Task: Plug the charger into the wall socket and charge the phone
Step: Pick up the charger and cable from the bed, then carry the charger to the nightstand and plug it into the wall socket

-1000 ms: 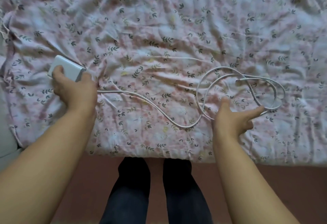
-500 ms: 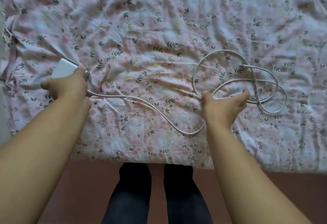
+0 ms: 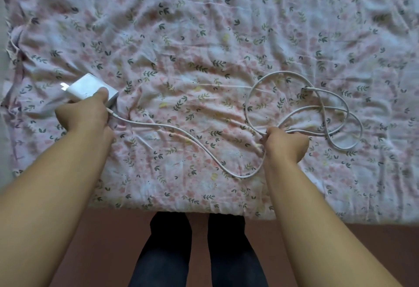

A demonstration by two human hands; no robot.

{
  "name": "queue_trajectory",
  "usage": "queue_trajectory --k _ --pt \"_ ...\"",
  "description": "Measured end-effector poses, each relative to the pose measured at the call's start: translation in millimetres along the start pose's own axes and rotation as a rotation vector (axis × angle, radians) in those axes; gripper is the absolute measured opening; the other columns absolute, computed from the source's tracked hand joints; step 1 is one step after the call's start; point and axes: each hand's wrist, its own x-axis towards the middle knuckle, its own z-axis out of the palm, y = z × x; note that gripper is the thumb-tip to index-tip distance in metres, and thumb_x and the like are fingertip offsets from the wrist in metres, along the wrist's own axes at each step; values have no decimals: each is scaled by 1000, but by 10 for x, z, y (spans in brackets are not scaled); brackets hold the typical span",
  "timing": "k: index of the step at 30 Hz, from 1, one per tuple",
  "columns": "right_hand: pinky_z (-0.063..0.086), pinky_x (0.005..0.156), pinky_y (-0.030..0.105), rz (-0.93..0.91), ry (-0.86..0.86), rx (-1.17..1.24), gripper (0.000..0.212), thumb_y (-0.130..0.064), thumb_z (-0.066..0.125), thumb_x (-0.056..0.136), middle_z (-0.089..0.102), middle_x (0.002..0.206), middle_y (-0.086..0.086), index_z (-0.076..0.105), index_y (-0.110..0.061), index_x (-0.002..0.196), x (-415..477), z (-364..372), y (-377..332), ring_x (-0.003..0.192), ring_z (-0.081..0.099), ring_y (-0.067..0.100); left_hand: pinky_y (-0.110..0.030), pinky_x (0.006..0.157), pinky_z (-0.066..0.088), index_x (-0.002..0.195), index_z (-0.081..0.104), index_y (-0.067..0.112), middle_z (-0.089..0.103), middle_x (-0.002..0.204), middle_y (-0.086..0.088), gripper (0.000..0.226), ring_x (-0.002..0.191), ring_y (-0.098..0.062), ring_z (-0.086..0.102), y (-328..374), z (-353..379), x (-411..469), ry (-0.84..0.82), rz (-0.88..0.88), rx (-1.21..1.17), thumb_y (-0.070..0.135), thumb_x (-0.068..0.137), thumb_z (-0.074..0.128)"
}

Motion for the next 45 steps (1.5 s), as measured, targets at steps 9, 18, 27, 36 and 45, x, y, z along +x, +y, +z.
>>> queue_trajectory --k 9,18,27,36,45 --pt "58 72 51 -95 -94 43 18 -4 47 87 68 91 10 57 -8 101 -244 -224 -65 83 68 35 -34 74 59 133 48 18 61 117 -9 53 96 -24 67 84 -119 -375 -154 180 -9 11 84 68" --pt "52 57 33 -268 -224 31 41 -11 46 95 71 86 -6 51 -25 133 -755 -1059 -196 58 59 8 -32 71 56 140 43 24 64 97 2 62 91 -20 67 234 -419 -1379 -457 282 45 4 86 66" --pt "40 40 16 -178 -310 284 30 1 43 94 59 63 3 62 -19 106 -1443 -2267 -354 39 46 4 -28 64 56 118 55 40 69 103 -11 51 94 -27 69 630 -915 -2466 -811 310 152 9 81 72" --pt "19 31 13 -233 -104 576 29 0 53 92 34 36 -7 64 -5 66 -2359 -3814 -284 29 24 3 -33 64 54 119 57 33 69 100 -16 52 92 -33 67 1232 -1531 -3693 -1217 446 276 2 80 71" --pt "16 33 13 -278 142 834 22 0 48 94 28 40 -1 66 7 83 -3100 -5462 35 30 21 5 -38 66 54 119 57 27 69 92 -24 50 87 -40 66 1233 -1715 -5086 -1577 580 463 -4 80 68"
